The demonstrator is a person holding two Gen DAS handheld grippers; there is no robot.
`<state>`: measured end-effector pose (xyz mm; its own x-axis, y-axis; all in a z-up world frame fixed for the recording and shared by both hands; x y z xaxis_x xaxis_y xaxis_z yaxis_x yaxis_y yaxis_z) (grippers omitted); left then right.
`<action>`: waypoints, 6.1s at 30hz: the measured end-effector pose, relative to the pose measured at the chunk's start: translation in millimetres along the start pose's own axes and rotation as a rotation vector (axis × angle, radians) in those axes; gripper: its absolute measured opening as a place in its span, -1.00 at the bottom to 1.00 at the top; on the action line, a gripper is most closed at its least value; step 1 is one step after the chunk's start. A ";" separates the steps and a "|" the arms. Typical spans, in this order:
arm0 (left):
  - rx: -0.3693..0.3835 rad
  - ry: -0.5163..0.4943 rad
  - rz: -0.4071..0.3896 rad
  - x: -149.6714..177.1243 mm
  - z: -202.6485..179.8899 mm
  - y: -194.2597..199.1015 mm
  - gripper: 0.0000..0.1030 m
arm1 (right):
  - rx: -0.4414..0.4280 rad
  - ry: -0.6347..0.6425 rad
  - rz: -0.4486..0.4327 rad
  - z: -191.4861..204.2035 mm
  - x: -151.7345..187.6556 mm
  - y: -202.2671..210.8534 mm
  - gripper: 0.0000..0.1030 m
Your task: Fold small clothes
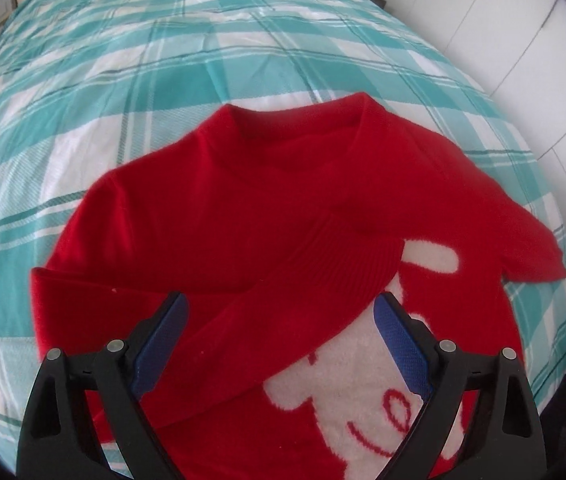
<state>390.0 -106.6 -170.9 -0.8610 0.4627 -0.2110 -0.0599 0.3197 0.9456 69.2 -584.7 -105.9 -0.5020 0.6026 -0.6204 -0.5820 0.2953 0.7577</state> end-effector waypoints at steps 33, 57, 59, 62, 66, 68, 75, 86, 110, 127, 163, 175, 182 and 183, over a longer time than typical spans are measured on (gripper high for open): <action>-0.297 -0.673 0.000 66.3 -117.9 -35.7 -0.43 | -0.027 -0.002 0.066 4.2 9.2 -15.0 0.01; -0.436 0.736 -0.470 198.8 255.7 173.1 -0.95 | -0.001 0.011 0.003 7.1 4.3 -1.8 0.01; -0.466 0.816 -0.467 219.1 271.5 163.1 -0.95 | 0.006 0.016 0.002 8.2 5.1 -2.2 0.01; -0.457 0.944 -0.462 246.8 295.1 152.9 -0.95 | 0.016 0.024 0.006 8.4 5.9 -4.0 0.01; -0.431 1.029 -0.438 270.7 308.2 138.5 -0.95 | 0.026 0.032 0.008 8.3 7.2 -5.2 0.01; -0.450 1.045 -0.425 276.2 309.9 134.2 -0.95 | 0.023 0.032 0.011 8.2 7.4 -5.7 0.01; -0.528 1.067 -0.419 286.3 321.9 138.5 -0.96 | 0.028 0.038 0.015 8.9 8.2 -6.4 0.01; -0.445 1.068 -0.382 296.0 327.8 127.8 -0.70 | 0.025 0.030 0.015 6.6 7.7 -7.3 0.01; -0.566 1.047 -0.351 294.0 363.0 130.6 -0.92 | 0.078 0.096 0.028 19.0 10.8 -15.3 0.01; -0.616 0.938 -0.596 280.4 273.1 195.9 0.83 | 0.096 0.056 -0.043 11.2 5.0 3.1 0.59; -0.528 0.628 -0.526 220.3 150.8 136.9 0.98 | 0.012 0.171 -0.161 53.3 32.3 35.1 0.93; -0.542 0.635 -0.515 221.1 153.6 136.5 0.98 | 0.005 0.171 -0.154 54.9 33.4 34.2 0.93; -0.545 0.644 -0.507 222.3 156.5 135.4 0.98 | 0.003 0.167 -0.156 54.9 34.5 35.9 0.93; -0.547 0.644 -0.505 222.3 156.8 135.1 0.98 | 0.002 0.168 -0.156 55.2 34.7 35.9 0.93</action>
<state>269.7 169.1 -128.9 -0.7706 -0.2137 -0.6005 -0.5826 -0.1460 0.7996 66.2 -512.3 -89.0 -0.5061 0.4176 -0.7546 -0.6593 0.3768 0.6507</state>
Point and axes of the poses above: each gripper's, at about its wrist camera, not at the fingertips, and y roughly against the way its jaws point, z to its left, x to its underside, the point moved 7 cm from there along -y, roughly the way its jaws point, and after that the axes turned 10 degrees about z, right-handed, at the moved point
